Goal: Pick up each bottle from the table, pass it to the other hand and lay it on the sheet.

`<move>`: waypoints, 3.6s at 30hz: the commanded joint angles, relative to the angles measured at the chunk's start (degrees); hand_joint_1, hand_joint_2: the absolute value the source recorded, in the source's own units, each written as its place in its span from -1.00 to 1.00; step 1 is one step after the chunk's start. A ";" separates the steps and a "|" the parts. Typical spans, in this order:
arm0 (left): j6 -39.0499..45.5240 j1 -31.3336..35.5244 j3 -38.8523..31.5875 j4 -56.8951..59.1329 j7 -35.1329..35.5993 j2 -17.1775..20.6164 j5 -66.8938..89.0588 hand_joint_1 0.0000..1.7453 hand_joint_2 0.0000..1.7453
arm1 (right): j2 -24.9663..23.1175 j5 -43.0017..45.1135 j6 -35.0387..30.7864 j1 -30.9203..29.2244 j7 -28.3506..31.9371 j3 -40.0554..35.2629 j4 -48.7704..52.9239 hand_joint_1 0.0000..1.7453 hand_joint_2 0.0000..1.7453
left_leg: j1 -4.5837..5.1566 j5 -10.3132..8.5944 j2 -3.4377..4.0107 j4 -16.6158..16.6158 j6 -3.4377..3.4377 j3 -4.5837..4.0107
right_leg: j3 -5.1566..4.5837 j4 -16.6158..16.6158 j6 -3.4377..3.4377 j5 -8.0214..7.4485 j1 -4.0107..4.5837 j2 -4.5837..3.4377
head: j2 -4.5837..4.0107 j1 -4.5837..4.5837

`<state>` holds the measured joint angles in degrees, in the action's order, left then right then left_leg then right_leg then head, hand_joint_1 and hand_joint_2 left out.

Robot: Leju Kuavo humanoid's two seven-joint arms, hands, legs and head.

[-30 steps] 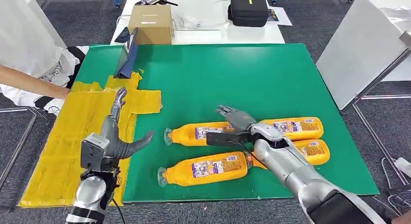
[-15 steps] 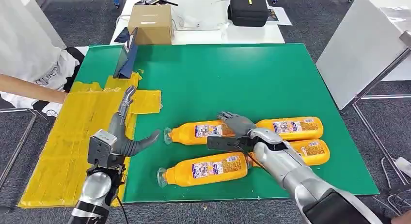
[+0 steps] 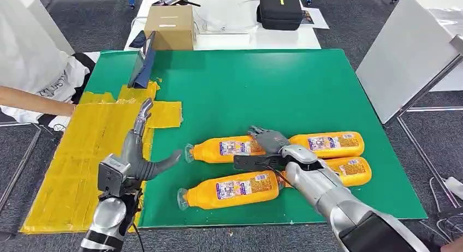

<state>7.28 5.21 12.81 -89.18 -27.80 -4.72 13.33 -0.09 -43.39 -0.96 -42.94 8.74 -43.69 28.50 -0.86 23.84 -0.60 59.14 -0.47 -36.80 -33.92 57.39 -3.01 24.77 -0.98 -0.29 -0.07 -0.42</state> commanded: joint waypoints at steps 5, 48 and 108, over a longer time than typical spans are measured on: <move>0.58 -1.53 1.72 -0.89 -0.23 0.55 0.81 -1.00 1.00 | -0.58 -1.38 -4.29 1.37 -0.41 0.27 -3.40 1.00 1.00 | -0.01 0.04 -0.01 -0.07 -0.02 0.20 | 0.22 -0.09 0.09 0.04 0.04 0.06 | 0.00 0.00; -5.77 2.84 7.21 1.42 6.07 1.25 -0.84 -1.00 1.00 | -8.96 9.94 -24.94 34.62 15.83 25.77 52.18 1.00 1.00 | -0.02 0.06 -0.04 -0.08 -0.03 0.17 | 0.17 -0.10 0.12 0.09 0.05 0.13 | 0.00 0.00; -20.58 9.71 12.39 8.04 8.98 1.20 -28.08 -1.00 1.00 | -12.06 4.37 -24.45 28.86 19.91 7.38 33.86 1.00 1.00 | -0.04 0.07 0.02 -0.12 -0.02 0.26 | 0.26 -0.13 0.15 0.08 0.07 0.07 | 0.00 0.02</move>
<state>-16.85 12.44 24.37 -83.69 -18.73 -3.80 -16.15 -12.70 -37.81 -25.40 -12.05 28.63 -31.25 68.19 -0.87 23.85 -0.58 59.11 -0.46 -36.88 -34.03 57.38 -3.00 24.80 -0.98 -0.30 -0.07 -0.39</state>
